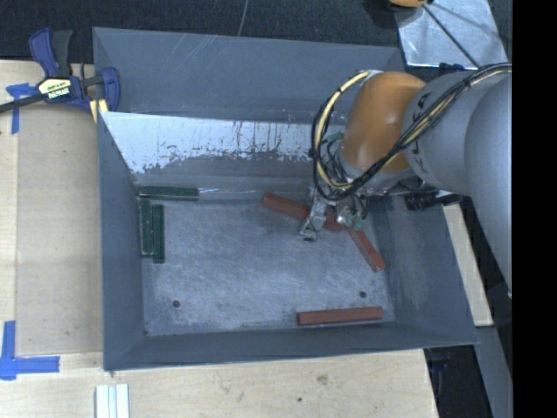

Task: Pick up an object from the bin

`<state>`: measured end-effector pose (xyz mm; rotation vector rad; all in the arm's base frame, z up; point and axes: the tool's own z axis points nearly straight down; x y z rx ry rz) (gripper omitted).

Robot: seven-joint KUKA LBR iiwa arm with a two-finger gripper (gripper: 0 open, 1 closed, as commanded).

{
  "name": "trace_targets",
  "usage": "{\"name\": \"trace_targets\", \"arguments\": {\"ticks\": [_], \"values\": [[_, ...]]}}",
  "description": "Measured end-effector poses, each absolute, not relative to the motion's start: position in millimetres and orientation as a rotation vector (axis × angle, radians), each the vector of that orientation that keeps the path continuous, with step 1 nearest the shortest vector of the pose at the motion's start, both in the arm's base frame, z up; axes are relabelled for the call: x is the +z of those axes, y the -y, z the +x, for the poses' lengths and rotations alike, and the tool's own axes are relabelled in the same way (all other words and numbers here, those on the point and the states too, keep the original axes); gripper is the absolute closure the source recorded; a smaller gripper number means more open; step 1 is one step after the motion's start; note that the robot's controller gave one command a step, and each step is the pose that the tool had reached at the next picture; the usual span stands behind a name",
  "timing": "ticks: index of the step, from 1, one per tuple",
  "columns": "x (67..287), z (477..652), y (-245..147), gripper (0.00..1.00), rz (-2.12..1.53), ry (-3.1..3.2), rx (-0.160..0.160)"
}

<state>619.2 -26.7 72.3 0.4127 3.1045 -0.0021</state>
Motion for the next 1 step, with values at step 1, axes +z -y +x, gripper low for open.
{"name": "trace_targets", "arguments": {"ticks": [1], "values": [[71.8,619.1,26.3,1.00,0.412,-3.105,-0.001]]}}
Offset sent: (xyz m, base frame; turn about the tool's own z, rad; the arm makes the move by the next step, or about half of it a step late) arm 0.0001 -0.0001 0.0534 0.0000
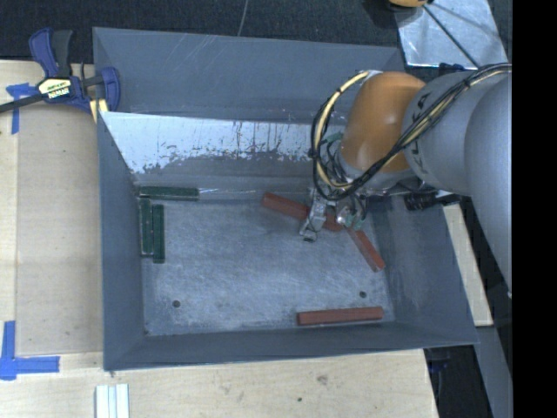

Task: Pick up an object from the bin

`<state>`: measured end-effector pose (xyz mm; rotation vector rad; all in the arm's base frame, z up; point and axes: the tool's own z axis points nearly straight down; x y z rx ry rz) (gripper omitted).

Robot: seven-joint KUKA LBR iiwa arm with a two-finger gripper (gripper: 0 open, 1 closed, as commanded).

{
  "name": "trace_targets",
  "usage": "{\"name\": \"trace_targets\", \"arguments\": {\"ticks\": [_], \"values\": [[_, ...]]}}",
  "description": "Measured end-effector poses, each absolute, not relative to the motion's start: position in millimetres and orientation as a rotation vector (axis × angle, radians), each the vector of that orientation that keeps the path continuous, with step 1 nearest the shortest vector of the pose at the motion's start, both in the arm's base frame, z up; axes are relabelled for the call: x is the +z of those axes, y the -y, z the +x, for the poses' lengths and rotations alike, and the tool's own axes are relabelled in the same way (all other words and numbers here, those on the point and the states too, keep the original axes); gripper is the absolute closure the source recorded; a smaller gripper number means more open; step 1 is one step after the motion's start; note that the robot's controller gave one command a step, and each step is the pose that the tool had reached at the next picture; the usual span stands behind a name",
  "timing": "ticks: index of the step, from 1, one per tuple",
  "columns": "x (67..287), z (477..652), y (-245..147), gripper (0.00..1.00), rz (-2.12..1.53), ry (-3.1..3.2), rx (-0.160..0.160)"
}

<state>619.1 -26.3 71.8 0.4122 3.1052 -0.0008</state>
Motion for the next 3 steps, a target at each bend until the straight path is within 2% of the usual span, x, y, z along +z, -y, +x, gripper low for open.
{"name": "trace_targets", "arguments": {"ticks": [1,3], "values": [[74,618.2,26,1.00,0.412,-3.109,-0.001],[105,618.0,26,1.00,0.412,-3.113,0.000]]}}
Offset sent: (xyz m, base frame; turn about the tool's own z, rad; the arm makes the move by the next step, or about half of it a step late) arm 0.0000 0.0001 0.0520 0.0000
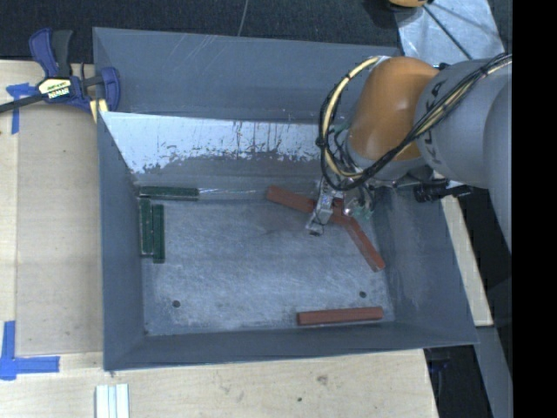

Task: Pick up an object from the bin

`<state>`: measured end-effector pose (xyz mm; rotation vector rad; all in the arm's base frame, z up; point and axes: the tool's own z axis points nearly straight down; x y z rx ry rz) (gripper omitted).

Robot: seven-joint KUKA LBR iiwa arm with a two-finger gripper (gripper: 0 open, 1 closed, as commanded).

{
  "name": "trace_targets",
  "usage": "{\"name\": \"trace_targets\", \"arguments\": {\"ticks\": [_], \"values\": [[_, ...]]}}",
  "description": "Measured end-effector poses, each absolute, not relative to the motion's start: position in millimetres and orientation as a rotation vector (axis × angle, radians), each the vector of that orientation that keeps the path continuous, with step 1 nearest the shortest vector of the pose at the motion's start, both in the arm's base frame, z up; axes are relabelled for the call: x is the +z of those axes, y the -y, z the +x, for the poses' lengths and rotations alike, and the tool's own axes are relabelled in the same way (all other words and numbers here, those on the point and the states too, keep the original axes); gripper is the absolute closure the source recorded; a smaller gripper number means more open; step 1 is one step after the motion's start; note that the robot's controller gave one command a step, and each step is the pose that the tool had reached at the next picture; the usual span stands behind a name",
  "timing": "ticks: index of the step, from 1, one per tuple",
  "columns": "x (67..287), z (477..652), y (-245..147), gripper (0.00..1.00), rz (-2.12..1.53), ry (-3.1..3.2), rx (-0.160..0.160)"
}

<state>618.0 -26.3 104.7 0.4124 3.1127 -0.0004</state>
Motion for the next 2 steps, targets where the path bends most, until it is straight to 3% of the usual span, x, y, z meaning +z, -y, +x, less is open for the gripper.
{"name": "trace_targets", "arguments": {"ticks": [2], "values": [[123.2,619.1,26.6,1.00,0.410,-3.108,0.000]]}}
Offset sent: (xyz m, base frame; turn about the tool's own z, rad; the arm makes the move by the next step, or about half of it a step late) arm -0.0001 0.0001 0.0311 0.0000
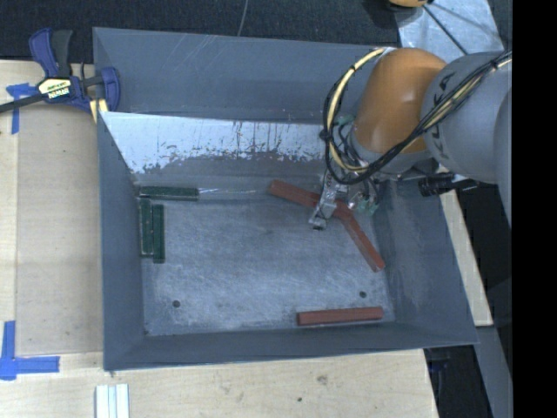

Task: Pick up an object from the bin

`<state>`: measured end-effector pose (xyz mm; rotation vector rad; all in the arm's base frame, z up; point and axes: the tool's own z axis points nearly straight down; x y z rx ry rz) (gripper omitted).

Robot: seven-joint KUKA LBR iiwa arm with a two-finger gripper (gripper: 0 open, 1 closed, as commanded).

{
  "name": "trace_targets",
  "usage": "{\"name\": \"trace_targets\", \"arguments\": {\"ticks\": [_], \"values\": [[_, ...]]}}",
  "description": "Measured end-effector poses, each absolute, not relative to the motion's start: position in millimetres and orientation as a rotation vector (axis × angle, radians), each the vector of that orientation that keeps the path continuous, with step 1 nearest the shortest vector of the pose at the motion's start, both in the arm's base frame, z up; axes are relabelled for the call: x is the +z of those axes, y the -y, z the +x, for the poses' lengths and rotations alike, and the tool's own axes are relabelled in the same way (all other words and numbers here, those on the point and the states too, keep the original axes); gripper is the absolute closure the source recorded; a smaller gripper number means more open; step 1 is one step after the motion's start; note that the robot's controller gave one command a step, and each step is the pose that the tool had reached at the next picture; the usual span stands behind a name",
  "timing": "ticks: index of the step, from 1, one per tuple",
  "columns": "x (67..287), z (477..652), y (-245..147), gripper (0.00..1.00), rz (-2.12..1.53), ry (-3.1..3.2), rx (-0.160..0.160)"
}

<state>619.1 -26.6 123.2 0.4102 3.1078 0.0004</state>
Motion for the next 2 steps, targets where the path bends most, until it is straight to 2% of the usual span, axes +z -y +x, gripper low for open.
{"name": "trace_targets", "arguments": {"ticks": [2], "values": [[142,618.3,27,1.00,0.410,-3.112,0.000]]}}
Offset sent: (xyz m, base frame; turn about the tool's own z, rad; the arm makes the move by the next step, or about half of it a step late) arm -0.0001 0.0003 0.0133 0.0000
